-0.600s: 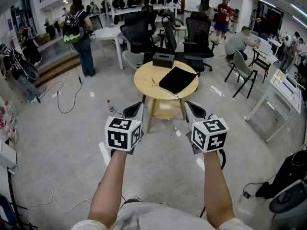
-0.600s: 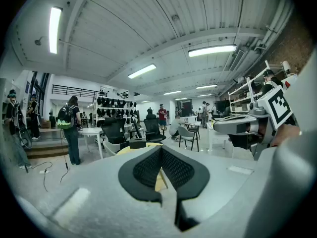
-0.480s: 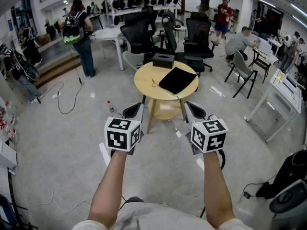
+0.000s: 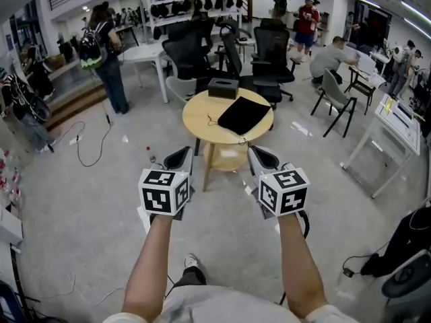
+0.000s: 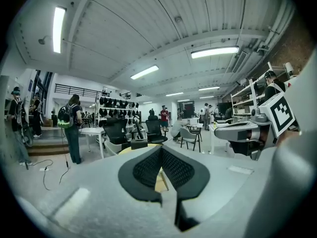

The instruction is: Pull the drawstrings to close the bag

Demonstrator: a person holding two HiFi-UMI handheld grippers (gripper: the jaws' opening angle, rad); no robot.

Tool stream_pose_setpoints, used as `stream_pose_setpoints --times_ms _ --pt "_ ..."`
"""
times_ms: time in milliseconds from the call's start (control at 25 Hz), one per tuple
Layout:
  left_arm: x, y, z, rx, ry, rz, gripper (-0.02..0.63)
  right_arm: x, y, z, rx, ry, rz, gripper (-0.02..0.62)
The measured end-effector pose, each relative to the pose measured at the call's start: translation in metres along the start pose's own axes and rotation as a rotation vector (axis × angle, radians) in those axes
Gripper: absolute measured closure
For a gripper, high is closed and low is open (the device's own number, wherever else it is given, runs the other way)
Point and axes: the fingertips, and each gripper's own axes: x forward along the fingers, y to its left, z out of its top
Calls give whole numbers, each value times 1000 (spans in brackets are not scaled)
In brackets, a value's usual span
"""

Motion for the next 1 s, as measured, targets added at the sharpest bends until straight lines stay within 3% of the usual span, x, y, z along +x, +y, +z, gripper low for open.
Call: stream_pose_setpoints --times_ms 320,1000 --pt "31 34 3 -10 -9 1 562 44 -7 -2 -3 10 -8 561" --pt "136 167 15 -33 -13 -69 495 194 -24 11 11 33 -114 469"
